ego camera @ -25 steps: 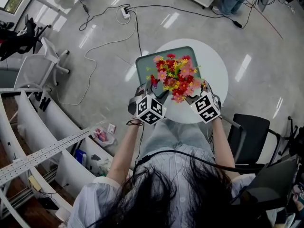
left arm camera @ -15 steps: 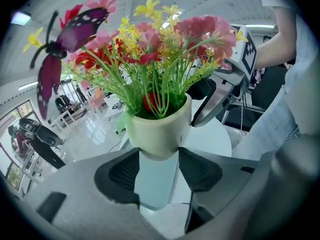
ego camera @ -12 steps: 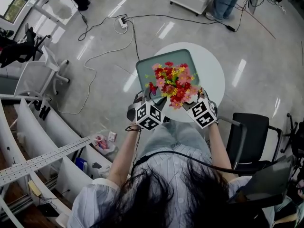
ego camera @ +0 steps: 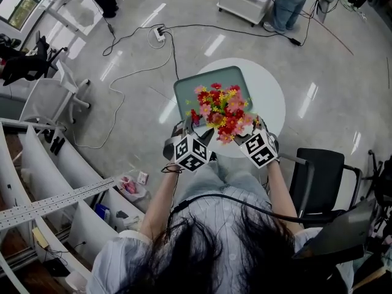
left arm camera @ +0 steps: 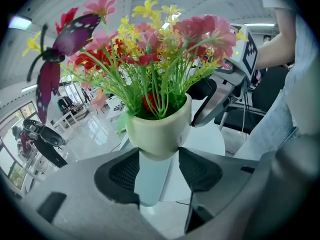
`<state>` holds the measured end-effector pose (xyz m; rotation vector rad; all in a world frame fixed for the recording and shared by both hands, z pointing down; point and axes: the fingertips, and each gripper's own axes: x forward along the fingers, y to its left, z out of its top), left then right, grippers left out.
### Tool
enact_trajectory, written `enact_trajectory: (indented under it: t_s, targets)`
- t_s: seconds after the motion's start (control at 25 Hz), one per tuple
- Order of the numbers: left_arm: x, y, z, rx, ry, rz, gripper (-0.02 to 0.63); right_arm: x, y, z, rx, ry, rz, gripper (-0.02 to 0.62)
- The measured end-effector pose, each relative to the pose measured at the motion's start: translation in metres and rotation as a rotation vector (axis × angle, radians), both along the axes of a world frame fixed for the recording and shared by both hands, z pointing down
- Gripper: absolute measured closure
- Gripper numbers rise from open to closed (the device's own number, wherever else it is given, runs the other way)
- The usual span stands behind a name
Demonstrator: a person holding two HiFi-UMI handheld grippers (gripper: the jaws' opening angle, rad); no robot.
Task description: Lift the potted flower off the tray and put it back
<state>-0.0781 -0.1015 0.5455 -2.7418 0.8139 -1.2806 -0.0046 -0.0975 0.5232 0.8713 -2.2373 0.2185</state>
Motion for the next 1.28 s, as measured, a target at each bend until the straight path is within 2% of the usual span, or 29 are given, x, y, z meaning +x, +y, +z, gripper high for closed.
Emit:
enact_trajectory:
  t_s: [0.44, 1.28]
  targets:
    - [0.026, 0.032, -0.011, 0.004, 0.011, -0.057, 0.373, 0.027, 0.028, -0.011, 0.013, -0.004, -0.056, 0.31]
    - [0.054, 0.133, -0.004, 0.006, 0.002, -0.148, 0.373, 0.054, 0.123, -0.004, 0.017, -0.023, -0.133, 0.31]
